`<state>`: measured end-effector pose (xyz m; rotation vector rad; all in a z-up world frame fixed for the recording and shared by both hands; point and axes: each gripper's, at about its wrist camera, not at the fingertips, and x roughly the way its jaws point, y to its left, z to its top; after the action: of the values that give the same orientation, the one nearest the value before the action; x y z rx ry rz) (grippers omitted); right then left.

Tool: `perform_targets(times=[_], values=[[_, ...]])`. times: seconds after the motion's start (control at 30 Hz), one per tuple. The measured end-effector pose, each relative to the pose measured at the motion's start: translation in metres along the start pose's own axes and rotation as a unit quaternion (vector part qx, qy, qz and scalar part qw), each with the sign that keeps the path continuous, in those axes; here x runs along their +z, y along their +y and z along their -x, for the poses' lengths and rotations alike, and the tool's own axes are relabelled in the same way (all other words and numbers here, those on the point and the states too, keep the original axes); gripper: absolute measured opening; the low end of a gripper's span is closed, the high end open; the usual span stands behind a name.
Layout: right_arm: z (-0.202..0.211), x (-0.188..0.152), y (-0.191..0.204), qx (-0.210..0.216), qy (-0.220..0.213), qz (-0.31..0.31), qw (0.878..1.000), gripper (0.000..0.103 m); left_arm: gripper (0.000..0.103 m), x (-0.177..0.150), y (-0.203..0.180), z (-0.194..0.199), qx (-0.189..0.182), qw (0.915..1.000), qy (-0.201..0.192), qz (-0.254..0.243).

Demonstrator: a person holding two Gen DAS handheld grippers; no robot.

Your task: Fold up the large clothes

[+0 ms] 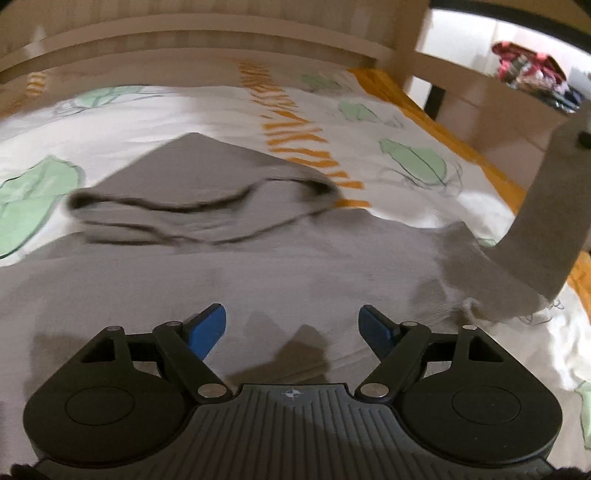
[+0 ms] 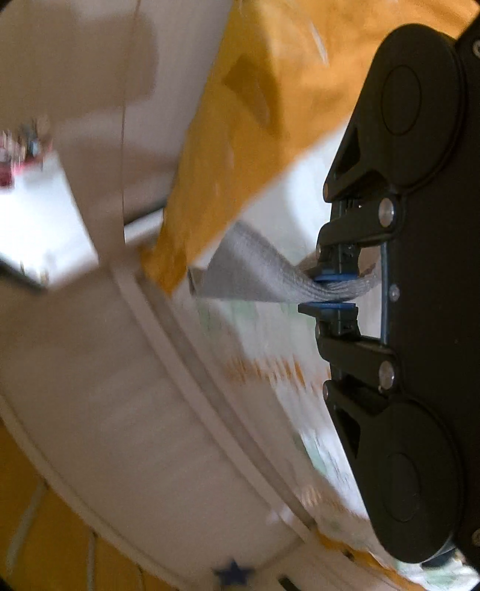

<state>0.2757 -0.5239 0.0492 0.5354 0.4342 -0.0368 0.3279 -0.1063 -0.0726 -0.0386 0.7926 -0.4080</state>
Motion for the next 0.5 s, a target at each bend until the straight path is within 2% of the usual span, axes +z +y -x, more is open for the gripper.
perform_targets(times=[0.03,0.2,0.33,0.5], values=[[-0.003,-0.002,0.018,0.017,0.003,0.006,1.0,0.016,0.078,0.0,0.01,0.007,0.0,1.0,-0.001,0.005],[-0.022,-0.035,0.112,0.088,0.033,0.049,0.994,0.016,0.078,-0.008,0.067,0.04,0.017,0.9991,-0.012,0.037],[-0.049,-0.079,0.177,0.139,0.07,0.077,0.985,0.016,0.078,-0.018,0.113,0.061,0.032,0.9968,-0.016,0.072],[-0.094,-0.145,0.237,0.172,0.129,0.111,0.97,0.016,0.078,-0.032,0.159,0.075,0.044,0.9928,-0.016,0.11]])
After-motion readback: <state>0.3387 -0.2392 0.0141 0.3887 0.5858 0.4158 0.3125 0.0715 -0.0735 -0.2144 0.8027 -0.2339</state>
